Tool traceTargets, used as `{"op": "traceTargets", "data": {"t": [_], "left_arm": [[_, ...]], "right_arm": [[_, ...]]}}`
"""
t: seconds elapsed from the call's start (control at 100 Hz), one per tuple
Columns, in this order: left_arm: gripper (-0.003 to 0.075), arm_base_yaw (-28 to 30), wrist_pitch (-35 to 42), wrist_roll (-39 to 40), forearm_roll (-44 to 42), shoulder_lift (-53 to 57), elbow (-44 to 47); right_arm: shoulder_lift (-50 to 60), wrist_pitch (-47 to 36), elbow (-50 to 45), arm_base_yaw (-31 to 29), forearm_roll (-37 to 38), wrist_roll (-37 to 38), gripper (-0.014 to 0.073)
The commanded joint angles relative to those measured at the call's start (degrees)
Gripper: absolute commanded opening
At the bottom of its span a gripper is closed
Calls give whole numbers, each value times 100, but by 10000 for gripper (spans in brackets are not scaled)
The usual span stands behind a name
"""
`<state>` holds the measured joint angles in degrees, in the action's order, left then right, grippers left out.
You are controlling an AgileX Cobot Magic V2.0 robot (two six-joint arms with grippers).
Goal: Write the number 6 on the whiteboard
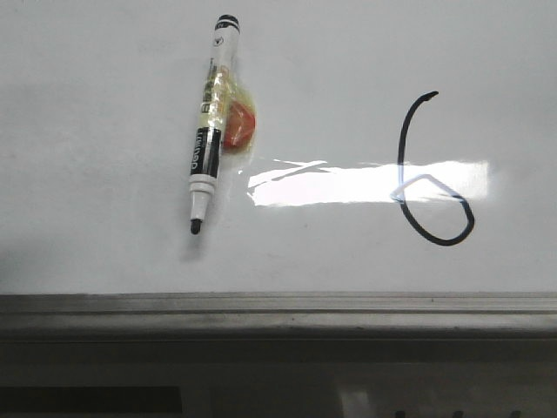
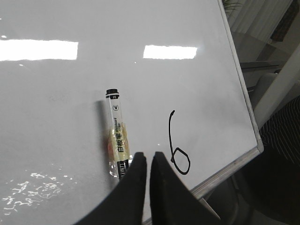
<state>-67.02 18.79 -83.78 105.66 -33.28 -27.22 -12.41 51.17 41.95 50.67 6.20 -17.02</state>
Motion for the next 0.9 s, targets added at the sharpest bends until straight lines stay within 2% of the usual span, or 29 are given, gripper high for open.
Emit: {"op": "traceTargets", "data": {"t": [0.0, 0.22, 0.4, 0.57, 0.77, 0.89], "left_arm": [[-20, -45, -185, -16, 59, 0, -158], [-20, -18, 37, -16, -332, 22, -25], [-20, 401, -155, 227, -2443, 121, 500], [-20, 1657, -356, 1750, -3507, 401, 860], [-20, 3171, -981, 4372, -6457, 1351, 1523], [-20, 3930, -981, 5135, -7266, 2077, 1981]], "right_arm": [[-85, -389, 184, -23, 87, 25, -64], [-85, -389, 184, -23, 87, 25, -64], [-85, -389, 184, -23, 87, 25, -64], [-85, -389, 184, -23, 87, 25, -65], [-85, -389, 184, -23, 87, 25, -64], [-85, -389, 184, -23, 87, 25, -65]]}}
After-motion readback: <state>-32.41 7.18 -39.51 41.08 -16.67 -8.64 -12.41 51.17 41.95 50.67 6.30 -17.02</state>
